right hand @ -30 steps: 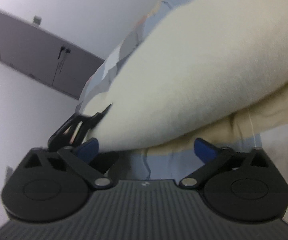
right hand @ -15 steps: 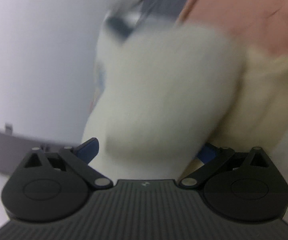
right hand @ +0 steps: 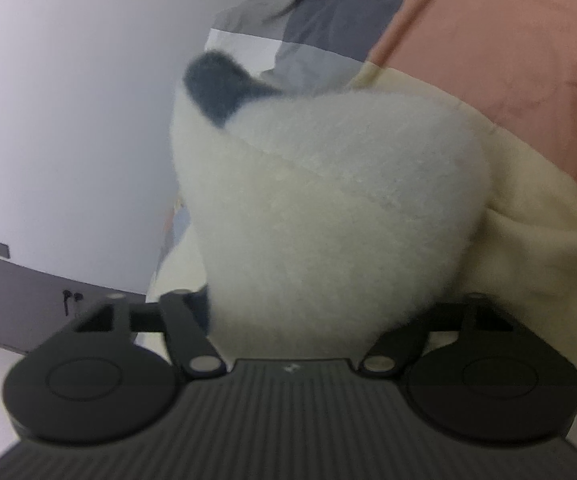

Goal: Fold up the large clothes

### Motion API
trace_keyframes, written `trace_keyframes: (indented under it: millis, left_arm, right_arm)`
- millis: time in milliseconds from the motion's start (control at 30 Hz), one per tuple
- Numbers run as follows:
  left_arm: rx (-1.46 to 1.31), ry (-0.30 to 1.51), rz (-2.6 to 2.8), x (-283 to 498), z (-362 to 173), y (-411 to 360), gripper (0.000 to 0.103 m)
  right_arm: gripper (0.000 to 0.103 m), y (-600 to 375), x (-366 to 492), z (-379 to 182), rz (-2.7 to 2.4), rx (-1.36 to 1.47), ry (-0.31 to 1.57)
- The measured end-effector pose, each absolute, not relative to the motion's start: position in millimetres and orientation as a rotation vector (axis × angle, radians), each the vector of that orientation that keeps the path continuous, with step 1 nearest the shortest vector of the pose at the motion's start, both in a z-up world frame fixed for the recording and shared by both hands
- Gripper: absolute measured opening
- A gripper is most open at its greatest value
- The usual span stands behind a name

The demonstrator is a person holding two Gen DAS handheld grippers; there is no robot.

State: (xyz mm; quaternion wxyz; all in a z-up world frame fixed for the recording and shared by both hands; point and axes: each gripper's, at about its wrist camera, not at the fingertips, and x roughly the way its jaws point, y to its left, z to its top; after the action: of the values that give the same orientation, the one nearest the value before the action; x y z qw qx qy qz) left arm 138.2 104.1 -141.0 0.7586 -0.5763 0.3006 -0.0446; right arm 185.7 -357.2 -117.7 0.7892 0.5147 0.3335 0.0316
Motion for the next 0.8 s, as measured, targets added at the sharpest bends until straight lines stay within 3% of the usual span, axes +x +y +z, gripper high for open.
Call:
trace_keyframes:
  millis: [800]
  left_arm:
    - [-1.224,0.57,-0.184,41.7,-68.6,78.6,0.048]
  right_arm:
    - [0.06,-370.5,93.7,8.9,0.278,0.793,0.496]
